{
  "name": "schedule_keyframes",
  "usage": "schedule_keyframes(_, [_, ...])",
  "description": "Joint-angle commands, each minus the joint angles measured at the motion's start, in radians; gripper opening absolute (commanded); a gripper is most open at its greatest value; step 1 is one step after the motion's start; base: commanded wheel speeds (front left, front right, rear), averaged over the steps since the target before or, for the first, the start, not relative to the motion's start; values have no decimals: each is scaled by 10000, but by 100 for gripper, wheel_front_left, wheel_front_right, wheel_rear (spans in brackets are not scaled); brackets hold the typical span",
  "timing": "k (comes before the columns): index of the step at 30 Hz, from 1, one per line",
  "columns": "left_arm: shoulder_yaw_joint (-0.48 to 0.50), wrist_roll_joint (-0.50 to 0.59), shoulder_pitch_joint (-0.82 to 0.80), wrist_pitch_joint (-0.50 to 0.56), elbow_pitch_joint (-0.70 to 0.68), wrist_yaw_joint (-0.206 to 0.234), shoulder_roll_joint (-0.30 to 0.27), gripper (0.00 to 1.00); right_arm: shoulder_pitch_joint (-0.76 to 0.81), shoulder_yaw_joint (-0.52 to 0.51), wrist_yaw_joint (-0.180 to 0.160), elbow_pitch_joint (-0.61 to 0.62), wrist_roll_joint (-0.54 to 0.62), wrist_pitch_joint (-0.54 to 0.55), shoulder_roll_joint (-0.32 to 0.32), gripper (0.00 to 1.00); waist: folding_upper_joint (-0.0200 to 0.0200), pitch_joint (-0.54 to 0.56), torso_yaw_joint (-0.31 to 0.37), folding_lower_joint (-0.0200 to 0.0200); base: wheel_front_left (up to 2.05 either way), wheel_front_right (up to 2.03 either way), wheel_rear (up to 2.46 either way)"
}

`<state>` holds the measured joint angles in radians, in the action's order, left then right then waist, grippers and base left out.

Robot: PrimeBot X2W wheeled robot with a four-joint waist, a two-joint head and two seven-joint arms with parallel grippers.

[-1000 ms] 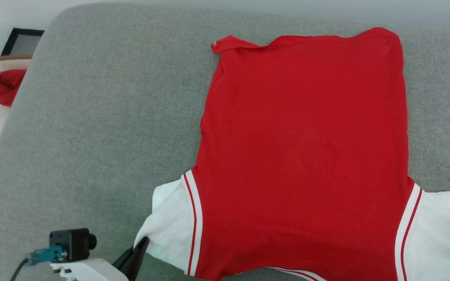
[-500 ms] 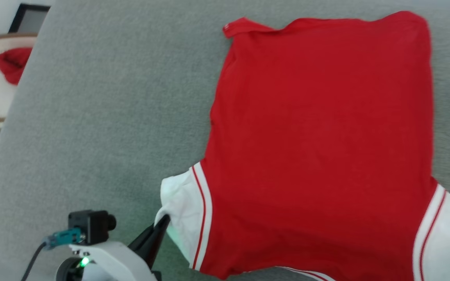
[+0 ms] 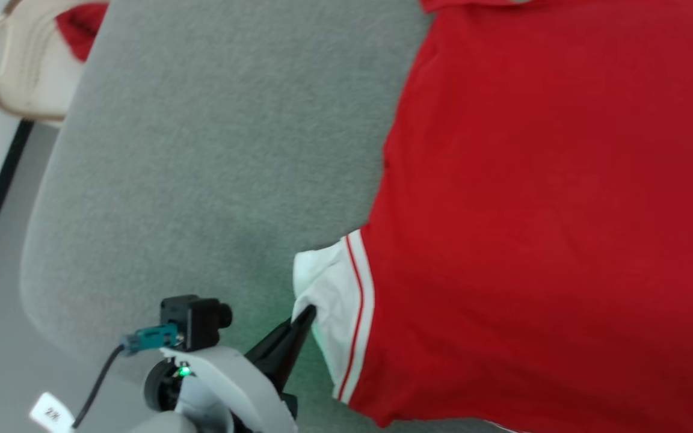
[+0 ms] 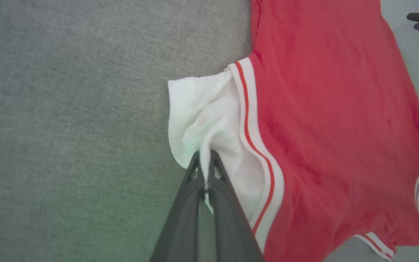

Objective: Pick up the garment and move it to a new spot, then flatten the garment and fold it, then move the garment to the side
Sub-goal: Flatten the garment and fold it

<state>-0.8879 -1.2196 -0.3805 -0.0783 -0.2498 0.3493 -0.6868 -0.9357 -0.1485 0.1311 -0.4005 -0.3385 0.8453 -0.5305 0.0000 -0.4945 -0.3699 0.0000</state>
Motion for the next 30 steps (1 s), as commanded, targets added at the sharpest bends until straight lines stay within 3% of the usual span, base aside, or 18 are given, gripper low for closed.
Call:
schedule_keyframes(1, [-16,84,-124,25,52,-72,86,0,-211,34,-7,-143,95,29,-41,100,0,-578,-625,0,0,0,0])
schedule_keyframes(9, [-286,176,-555,100,623,-589,700,0,-1437,-168,-7,-2156,902,520,-81,100,0,-1005,-1319,0,0,0,0])
schedule_keyframes(16, [-413,101,-683,123,1003,-900,1009,0,-1906,-994,-2,-3868,1802,1948,306,100,0,-1055,-1625,0,0,0,0])
schedule_keyframes(18, [-418,85,-702,107,1074,-948,1050,0,-1989,-1013,1,-4060,2204,2420,521,0,0,-1056,-1639,0,0,0,0])
schedule_keyframes(24, [-344,35,-690,2,1257,-997,1113,0,-2145,-1297,-1,-3801,2790,2706,613,0,0,-911,-1515,0,0,0,0])
schedule_keyframes(30, [-209,19,-498,-151,1355,-935,906,0,-1849,-584,-1,-3130,2058,2952,663,0,0,-490,-986,0,0,0,0])
